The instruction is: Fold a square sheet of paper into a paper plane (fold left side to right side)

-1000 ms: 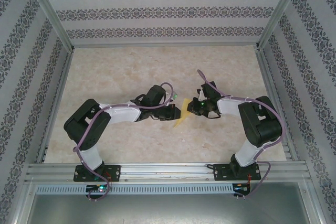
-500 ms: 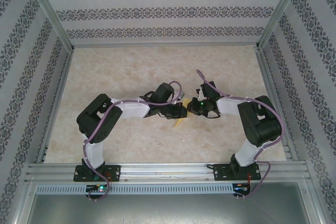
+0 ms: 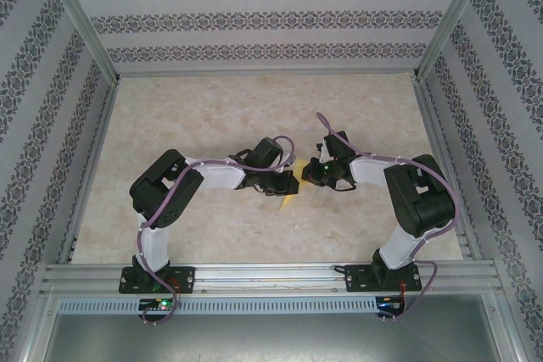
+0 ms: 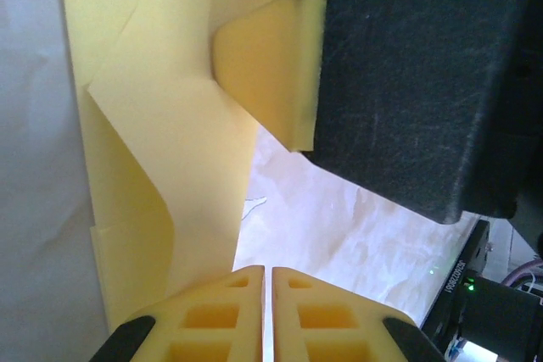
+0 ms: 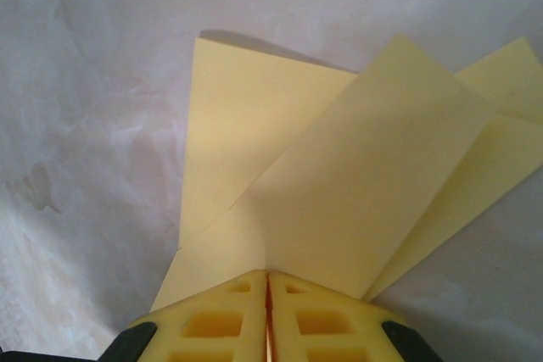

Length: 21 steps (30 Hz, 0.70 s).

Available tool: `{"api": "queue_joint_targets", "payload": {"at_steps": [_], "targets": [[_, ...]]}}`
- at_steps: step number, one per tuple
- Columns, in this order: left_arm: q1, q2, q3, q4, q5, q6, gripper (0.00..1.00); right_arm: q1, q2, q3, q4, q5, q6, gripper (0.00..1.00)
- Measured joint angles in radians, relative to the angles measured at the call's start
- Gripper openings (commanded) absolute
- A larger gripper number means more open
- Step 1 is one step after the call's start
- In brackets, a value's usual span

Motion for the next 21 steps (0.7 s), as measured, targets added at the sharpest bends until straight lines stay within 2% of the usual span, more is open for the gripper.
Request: {"api": "queue_joint_targets", "payload": {"at_steps": [21], "targets": [[0.001, 0.026, 0.0, -0.002, -0.018, 0.003, 0.1, 0.013, 0.0, 0.013, -0.021, 0.024, -0.019, 0.1]]}}
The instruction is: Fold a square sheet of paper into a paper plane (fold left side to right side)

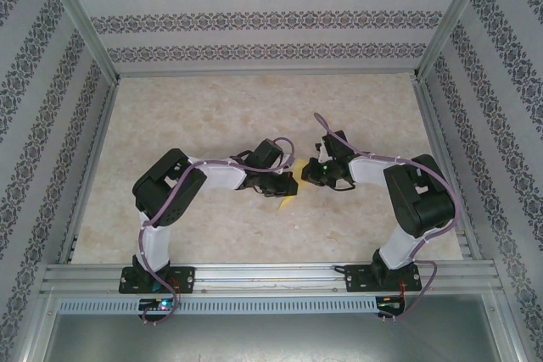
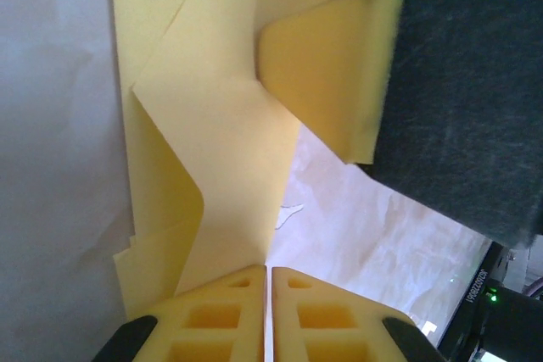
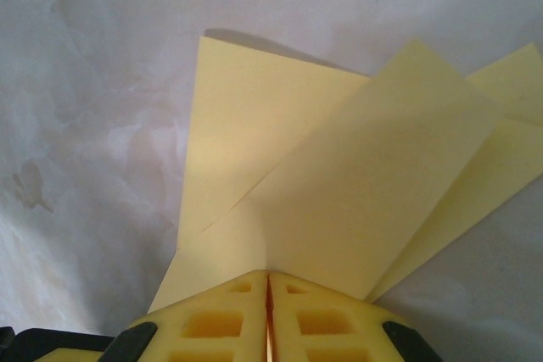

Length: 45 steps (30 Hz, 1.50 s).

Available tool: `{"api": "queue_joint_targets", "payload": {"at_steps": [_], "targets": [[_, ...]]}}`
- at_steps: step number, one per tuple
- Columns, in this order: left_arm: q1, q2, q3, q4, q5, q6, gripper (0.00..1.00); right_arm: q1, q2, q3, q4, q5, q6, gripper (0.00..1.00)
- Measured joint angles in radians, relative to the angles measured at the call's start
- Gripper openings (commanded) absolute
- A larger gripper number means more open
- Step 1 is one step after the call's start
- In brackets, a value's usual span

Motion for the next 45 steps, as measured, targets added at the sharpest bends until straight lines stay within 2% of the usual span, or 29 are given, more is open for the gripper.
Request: {"api": "queue_joint_targets", "payload": {"at_steps": [13, 20, 24, 30, 38, 45], "targets": [[0.0, 0.006, -0.006, 0.006, -0.015, 0.008, 0.06, -0.002, -0.005, 0.039, -0.057, -0.013, -0.014, 0.1], [0.007, 0.004, -0.034, 0.055, -0.004, 0.008, 0.04, -0.016, -0.12, 0.063, -0.065, -0.047, -0.034, 0.1], [0.012, 0.002, -0.051, 0.087, 0.008, 0.003, 0.03, -0.015, -0.176, 0.001, -0.009, -0.048, -0.03, 0.1], [0.013, 0.002, -0.058, 0.102, 0.012, -0.006, 0.03, 0.014, -0.182, -0.13, 0.079, -0.048, 0.003, 0.1], [0.014, 0.002, -0.058, 0.105, 0.012, -0.013, 0.03, 0.038, -0.106, -0.141, 0.205, -0.048, 0.027, 0.09], [0.014, 0.002, -0.058, 0.105, 0.012, -0.015, 0.02, 0.038, -0.059, -0.141, 0.246, -0.047, 0.027, 0.09]]}}
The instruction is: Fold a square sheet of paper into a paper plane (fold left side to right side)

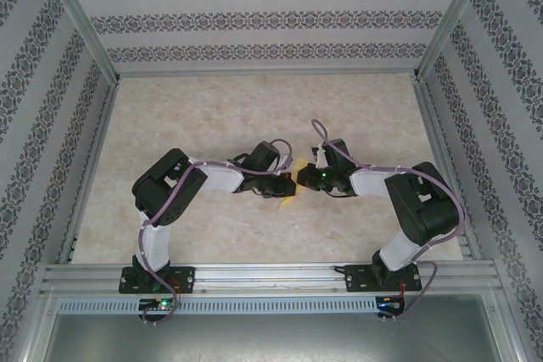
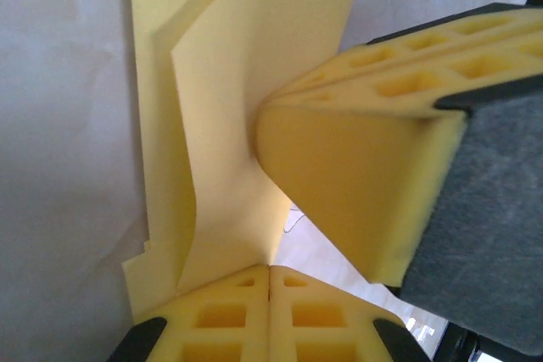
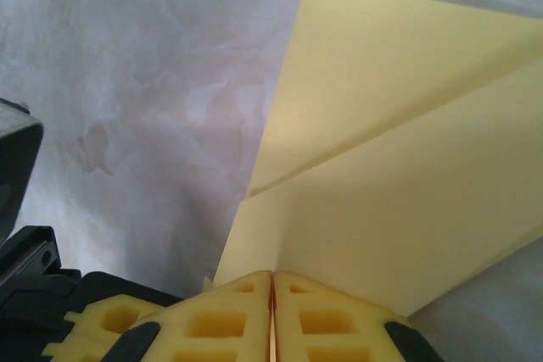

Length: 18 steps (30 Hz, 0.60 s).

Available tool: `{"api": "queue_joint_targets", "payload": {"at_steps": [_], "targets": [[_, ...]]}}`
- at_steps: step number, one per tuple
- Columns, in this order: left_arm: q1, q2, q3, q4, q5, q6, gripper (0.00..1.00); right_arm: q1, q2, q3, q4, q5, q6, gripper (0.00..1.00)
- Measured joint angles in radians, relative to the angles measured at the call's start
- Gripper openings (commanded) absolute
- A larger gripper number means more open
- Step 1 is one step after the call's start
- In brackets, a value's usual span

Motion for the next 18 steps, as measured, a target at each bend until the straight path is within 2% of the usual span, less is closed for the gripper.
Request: {"api": "queue_joint_targets", "payload": {"at_steps": [12, 18], "targets": [[0.001, 0.0, 0.001, -0.003, -0.002, 0.0, 0.02, -0.007, 0.033, 0.008, 0.018, -0.002, -0.003, 0.09], [0.001, 0.0, 0.001, -0.007, -0.003, 0.001, 0.02, -0.032, 0.048, 0.024, -0.003, -0.042, -0.013, 0.09]]}}
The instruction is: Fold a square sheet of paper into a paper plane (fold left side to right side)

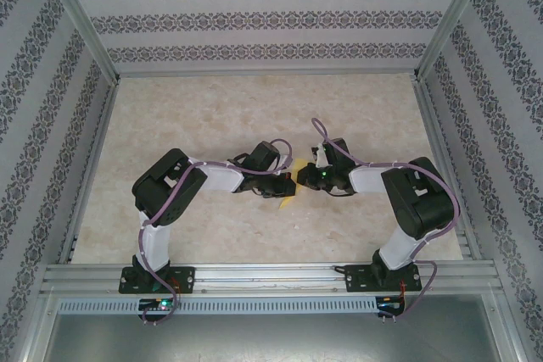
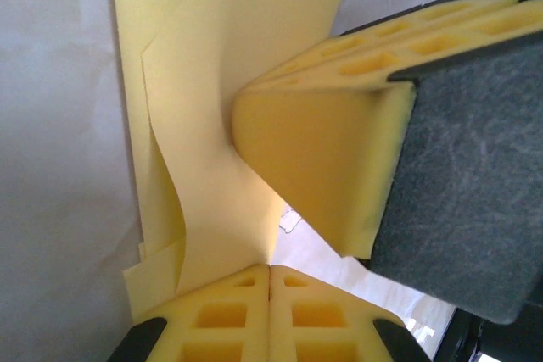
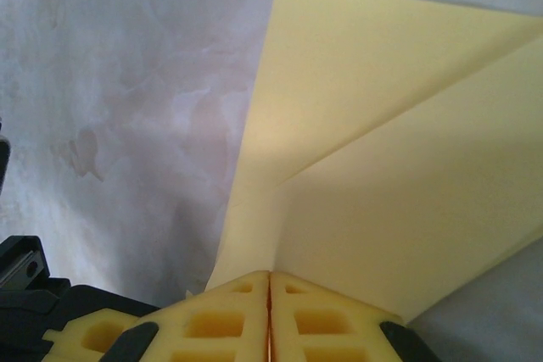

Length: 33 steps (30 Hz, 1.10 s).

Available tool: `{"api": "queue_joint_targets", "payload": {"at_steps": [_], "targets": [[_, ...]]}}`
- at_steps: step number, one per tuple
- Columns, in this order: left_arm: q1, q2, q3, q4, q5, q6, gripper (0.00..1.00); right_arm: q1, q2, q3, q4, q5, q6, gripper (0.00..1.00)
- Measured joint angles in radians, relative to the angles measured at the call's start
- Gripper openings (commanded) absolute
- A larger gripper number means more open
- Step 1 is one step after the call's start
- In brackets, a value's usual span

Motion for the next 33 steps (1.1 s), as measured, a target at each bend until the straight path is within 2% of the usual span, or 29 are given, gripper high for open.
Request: {"api": "queue_joint_targets", "payload": {"at_steps": [10, 17, 28, 33], "targets": [[0.0, 0.0, 0.002, -0.004, 0.0, 0.003, 0.02, -0.072, 0.041, 0.046, -0.029, -0.057, -0.034, 0.1], [0.0, 0.0, 0.002, -0.004, 0.0, 0.003, 0.01, -0.138, 0.071, 0.09, -0.047, -0.047, -0.067, 0.1], [0.0, 0.0, 0.002, -0.004, -0.001, 0.003, 0.01, -0.175, 0.109, 0.154, -0.116, -0.075, -0.077, 0.1], [0.0, 0.0, 0.002, -0.004, 0.0, 0.003, 0.01, -0.209, 0.121, 0.181, -0.114, -0.039, -0.077, 0.1]]}}
